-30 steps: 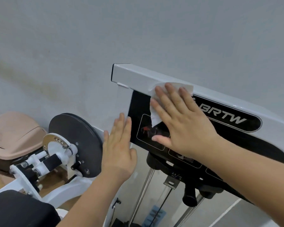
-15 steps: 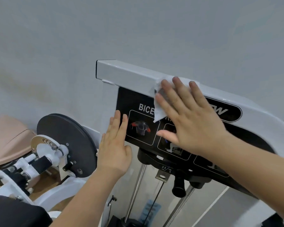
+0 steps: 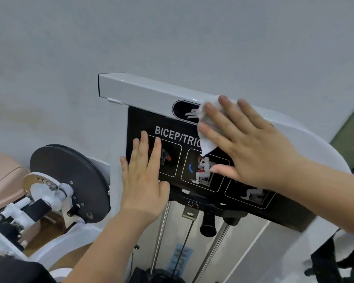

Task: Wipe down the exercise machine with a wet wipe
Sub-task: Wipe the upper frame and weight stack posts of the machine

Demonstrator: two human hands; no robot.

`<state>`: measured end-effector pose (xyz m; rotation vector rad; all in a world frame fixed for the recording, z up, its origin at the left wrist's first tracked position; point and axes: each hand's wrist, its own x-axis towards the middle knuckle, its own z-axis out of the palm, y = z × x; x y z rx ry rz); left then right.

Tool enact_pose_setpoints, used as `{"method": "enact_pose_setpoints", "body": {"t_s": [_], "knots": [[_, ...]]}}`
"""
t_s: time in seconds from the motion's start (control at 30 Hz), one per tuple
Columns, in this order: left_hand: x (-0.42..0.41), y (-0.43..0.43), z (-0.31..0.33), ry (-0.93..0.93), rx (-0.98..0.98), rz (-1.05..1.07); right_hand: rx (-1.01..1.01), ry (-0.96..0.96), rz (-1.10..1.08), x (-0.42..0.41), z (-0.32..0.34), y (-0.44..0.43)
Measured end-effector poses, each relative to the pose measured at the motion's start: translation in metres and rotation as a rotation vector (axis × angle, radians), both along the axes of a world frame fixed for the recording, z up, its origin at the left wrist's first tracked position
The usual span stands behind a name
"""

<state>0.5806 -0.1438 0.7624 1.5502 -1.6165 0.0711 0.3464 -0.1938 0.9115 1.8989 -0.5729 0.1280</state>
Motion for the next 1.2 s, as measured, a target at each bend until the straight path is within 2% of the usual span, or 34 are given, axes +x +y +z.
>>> {"method": "enact_pose_setpoints", "body": {"t_s": [0.07, 0.17, 0.23, 0.4, 0.5, 0.6, 0.67, 0.7, 0.87, 0.97, 1.03, 1.1, 1.2], "knots": [[-0.009, -0.001, 0.005, -0.017, -0.019, -0.03, 0.049, 0.044, 0.006, -0.016, -0.025, 0.003], [-0.02, -0.006, 0.008, -0.095, -0.042, -0.056, 0.164, 0.275, 0.023, -0.043, -0.071, 0.01], [-0.026, -0.01, 0.006, -0.106, -0.042, -0.041, 0.182, 0.357, 0.008, -0.053, -0.072, 0.012], [-0.035, -0.011, 0.006, -0.008, -0.039, -0.047, 0.001, 0.036, -0.021, -0.049, -0.011, 0.008], [-0.038, -0.011, 0.007, 0.04, -0.055, -0.05, 0.046, -0.029, -0.048, -0.048, -0.031, 0.011], [-0.041, -0.009, 0.008, 0.045, -0.064, -0.037, 0.209, 0.204, -0.062, -0.065, -0.083, 0.017], [-0.041, -0.009, 0.008, 0.045, -0.06, -0.031, 0.229, 0.341, -0.1, -0.078, -0.102, 0.021], [-0.042, -0.008, 0.008, 0.047, -0.059, -0.03, 0.216, 0.348, -0.095, -0.083, -0.099, 0.023], [-0.06, 0.0, 0.018, 0.067, -0.065, 0.044, -0.004, 0.005, -0.024, -0.092, -0.03, 0.017], [-0.087, 0.01, 0.027, 0.022, -0.114, 0.018, -0.011, -0.06, -0.043, -0.103, -0.026, 0.017], [-0.106, 0.016, 0.03, -0.022, -0.134, -0.024, 0.105, -0.004, -0.008, -0.116, -0.057, 0.02], [-0.12, 0.02, 0.032, -0.065, -0.133, -0.048, 0.21, 0.171, -0.013, -0.138, -0.097, 0.027], [-0.137, 0.025, 0.033, -0.139, -0.115, -0.053, 0.241, 0.336, -0.064, -0.169, -0.115, 0.036]]}}
